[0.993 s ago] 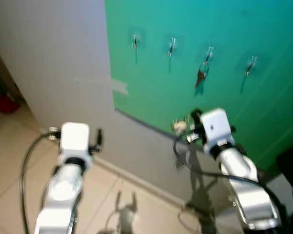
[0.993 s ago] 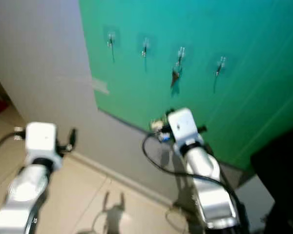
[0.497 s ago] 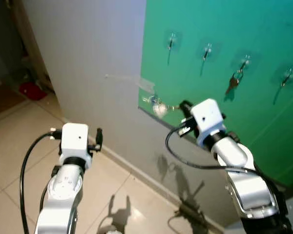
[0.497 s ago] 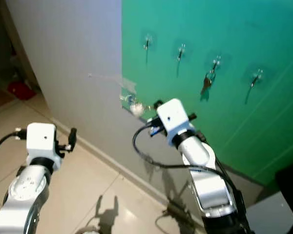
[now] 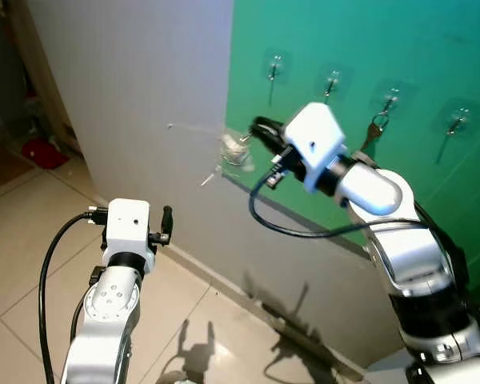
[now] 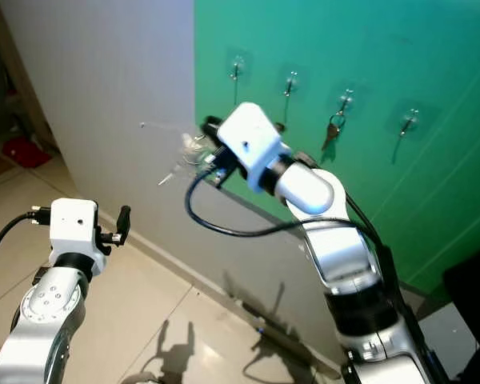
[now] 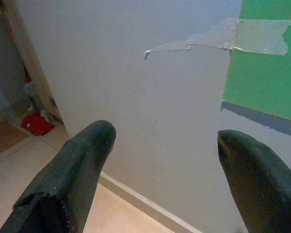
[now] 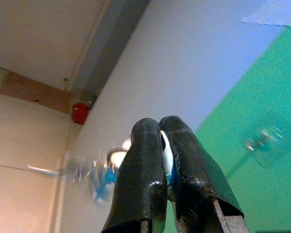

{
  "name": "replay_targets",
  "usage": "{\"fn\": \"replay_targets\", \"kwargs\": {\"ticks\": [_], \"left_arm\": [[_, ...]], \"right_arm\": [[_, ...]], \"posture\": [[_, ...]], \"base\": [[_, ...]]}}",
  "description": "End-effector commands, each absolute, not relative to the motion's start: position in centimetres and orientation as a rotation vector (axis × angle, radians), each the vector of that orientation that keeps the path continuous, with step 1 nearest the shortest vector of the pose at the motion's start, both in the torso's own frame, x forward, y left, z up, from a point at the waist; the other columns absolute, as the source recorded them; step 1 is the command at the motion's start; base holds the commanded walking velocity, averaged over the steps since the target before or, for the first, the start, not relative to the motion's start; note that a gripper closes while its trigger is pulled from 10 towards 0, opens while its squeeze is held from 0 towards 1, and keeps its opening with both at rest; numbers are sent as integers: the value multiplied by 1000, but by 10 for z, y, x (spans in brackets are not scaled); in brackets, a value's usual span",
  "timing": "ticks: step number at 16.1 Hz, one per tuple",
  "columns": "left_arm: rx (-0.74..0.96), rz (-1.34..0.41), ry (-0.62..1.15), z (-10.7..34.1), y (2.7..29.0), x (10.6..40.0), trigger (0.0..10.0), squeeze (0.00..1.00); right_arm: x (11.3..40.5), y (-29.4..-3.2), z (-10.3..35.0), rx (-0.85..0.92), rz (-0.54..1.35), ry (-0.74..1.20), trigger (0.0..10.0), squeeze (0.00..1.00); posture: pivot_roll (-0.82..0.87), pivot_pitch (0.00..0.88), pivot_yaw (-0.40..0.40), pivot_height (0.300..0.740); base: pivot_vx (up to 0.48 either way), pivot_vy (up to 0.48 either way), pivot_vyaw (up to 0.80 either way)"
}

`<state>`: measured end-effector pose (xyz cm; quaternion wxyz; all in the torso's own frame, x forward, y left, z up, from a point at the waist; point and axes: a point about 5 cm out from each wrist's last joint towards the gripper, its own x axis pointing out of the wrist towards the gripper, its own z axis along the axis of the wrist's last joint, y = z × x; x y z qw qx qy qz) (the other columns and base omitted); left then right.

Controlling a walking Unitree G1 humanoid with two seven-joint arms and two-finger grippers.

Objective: Hang keys on a hook

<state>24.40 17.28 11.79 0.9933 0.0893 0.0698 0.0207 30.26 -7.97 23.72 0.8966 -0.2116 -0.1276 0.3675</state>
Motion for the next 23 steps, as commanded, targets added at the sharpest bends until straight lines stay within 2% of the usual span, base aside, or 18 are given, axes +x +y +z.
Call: {"fn": "replay_targets", "kwargs": {"ticks": [1,3,6,10,14,16,17,23], "left_arm": [[184,35,128,120,170,247,10000,0],[182,47,127,119,172,245,10000,0],[181,54,125,119,173,246,10000,0],[184,48,120,120,173,248,10000,0],[183,32,118,120,171,248,10000,0],[153,-227,57,133,149,252,10000,0],[173,-411,2,143,128,253,10000,0],[129,-586,-14,143,108,253,10000,0]], "right_arm": [[306,-81,241,-426,770,-249,10000,0],[327,-93,233,-305,614,-127,10000,0],[344,-106,218,-199,401,-20,10000,0],[363,-118,210,-182,201,64,10000,0],[364,-127,212,-208,97,70,10000,0],[361,-128,215,-222,82,51,10000,0],[361,-132,215,-234,70,51,10000,0],[364,-151,231,-311,44,53,10000,0]], "posture": [[103,0,-100,740],[114,0,-108,740],[117,0,-108,740],[115,0,-101,740],[110,0,-100,740],[116,0,-108,740],[110,0,-114,740],[68,0,-132,740]], "base": [[0,0,0],[0,0,0],[0,0,0],[0,0,0],[0,0,0],[0,0,0],[0,0,0],[0,0,0]]}}
